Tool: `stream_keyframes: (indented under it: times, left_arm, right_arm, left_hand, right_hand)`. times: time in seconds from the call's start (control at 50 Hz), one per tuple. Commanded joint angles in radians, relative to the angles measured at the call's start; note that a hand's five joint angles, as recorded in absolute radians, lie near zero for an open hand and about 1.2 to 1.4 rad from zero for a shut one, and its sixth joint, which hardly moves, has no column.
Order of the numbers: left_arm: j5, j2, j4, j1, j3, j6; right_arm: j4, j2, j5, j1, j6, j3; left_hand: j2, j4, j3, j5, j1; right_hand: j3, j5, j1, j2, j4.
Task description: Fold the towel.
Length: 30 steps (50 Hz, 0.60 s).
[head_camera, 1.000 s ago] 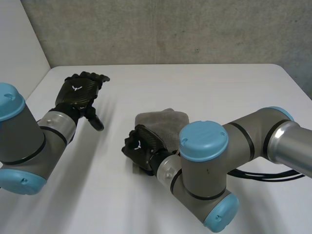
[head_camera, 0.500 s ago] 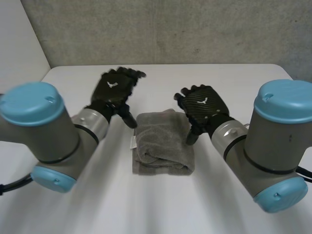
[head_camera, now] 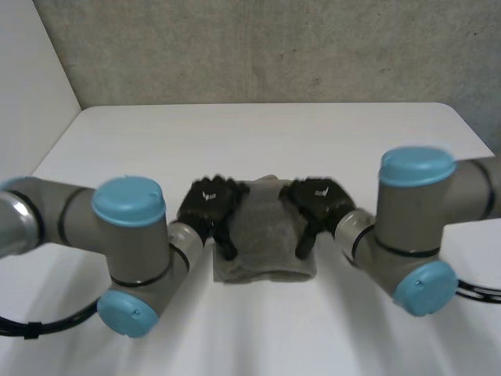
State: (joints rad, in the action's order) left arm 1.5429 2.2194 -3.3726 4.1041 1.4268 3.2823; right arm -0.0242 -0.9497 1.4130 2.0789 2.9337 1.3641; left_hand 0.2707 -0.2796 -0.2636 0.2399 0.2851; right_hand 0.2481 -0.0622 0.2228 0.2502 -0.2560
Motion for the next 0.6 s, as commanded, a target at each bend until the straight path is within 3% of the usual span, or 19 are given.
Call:
stream_keyframes:
  times: [0.02,0.14,0.22,0.34,0.6]
  left_arm:
    - [0.002,-0.214,0.002,-0.001,-0.003,-0.001]
    - [0.037,-0.345,0.027,0.033,-0.011,-0.001]
    - [0.046,-0.409,0.094,0.114,-0.020,-0.001]
    - [0.046,-0.425,0.174,0.139,-0.040,-0.010]
    - [0.049,-0.429,0.182,0.139,-0.036,-0.013]
  right_arm:
    - [-0.008,-0.277,0.023,-0.078,0.019,0.026]
    - [0.000,-0.416,0.110,-0.143,0.028,0.018]
    - [0.027,-0.480,0.170,-0.206,0.019,0.015]
    - [0.075,-0.486,0.170,-0.229,0.016,0.016]
    - [0.070,-0.488,0.158,-0.218,0.021,0.016]
  left_hand:
    - [-0.075,0.084,0.068,-0.218,-0.089]
    - [-0.081,0.090,0.074,-0.224,-0.095]
    - [-0.084,0.092,0.076,-0.227,-0.098]
    - [-0.084,0.092,0.076,-0.227,-0.098]
    - [-0.087,0.095,0.079,-0.230,-0.101]
  right_hand:
    - [-0.074,0.062,-0.048,-0.076,0.081]
    - [-0.074,0.062,-0.048,-0.076,0.081]
    - [-0.074,0.062,-0.048,-0.076,0.081]
    - [-0.074,0.062,-0.048,-0.076,0.081]
    - [-0.074,0.062,-0.048,-0.076,0.081]
